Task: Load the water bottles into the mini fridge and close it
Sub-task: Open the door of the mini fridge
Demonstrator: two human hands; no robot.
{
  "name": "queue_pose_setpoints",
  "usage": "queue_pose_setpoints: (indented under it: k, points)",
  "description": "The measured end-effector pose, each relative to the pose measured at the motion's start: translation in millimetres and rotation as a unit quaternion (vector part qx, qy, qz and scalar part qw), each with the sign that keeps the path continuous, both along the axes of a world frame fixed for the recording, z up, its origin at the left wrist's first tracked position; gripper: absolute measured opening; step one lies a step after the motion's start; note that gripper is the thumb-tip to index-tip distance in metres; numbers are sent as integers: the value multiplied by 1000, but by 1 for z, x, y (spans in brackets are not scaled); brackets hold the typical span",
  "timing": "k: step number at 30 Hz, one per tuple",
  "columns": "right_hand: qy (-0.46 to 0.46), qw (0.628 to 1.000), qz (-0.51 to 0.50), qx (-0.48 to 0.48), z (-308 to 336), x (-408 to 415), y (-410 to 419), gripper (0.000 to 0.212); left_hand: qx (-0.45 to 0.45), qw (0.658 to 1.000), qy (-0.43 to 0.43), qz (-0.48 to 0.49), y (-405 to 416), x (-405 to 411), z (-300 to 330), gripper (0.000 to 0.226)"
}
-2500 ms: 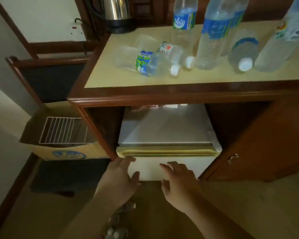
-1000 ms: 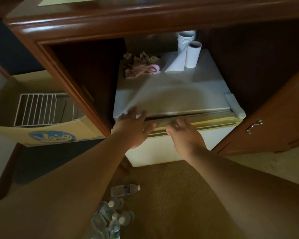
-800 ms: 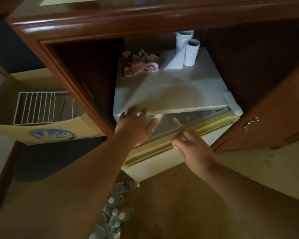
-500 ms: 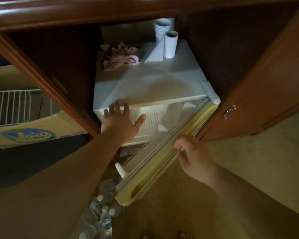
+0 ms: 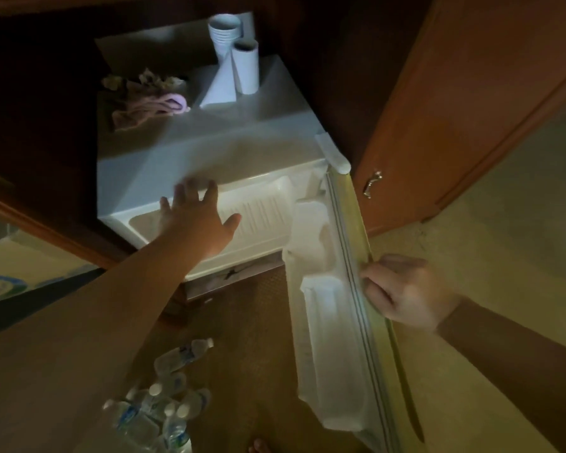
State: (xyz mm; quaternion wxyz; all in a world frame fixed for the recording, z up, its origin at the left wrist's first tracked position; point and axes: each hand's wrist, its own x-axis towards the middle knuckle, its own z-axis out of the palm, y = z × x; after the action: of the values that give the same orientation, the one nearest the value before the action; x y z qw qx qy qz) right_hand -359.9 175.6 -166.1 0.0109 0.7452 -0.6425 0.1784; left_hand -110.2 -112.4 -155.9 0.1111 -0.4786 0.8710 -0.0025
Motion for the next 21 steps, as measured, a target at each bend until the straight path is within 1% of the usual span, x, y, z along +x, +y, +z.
queue_pose_setpoints:
  k: [3, 5, 8, 10, 12, 14, 15, 17, 19, 21]
  points:
    - [26, 998, 56, 6, 6, -27, 10, 15, -20, 1000, 18, 0, -5, -9, -7, 88]
    - [25, 998, 51, -14, 5, -41, 16, 20, -31, 999, 33, 14, -4, -16, -9, 87]
    - [49, 997, -10, -51, -3, -50, 28, 25, -30, 998, 33, 41, 3, -27, -9, 97]
    - [53, 993, -55, -88, -6, -52, 32, 22, -27, 998, 22, 53, 5, -32, -9, 105]
    - [32, 989, -83, -121, 1, -54, 29, 17, -25, 998, 21, 62, 5, -34, -8, 108]
    - [-9, 984, -122, -129, 15, -53, 19, 16, -27, 997, 19, 68, 5, -35, -7, 110]
    - [-32, 981, -152, -114, 21, -53, 13, 19, -27, 997, 16, 70, 7, -36, -7, 111]
    - [-66, 973, -220, -37, 26, -48, -5, 34, -28, 997, 14, 75, 9, -37, -7, 114]
    - [-62, 962, -260, 47, 18, -47, -22, 44, -21, 996, 23, 81, 12, -37, -8, 115]
    - [-53, 951, -283, 112, 9, -47, -36, 46, -17, 996, 27, 85, 15, -37, -8, 117]
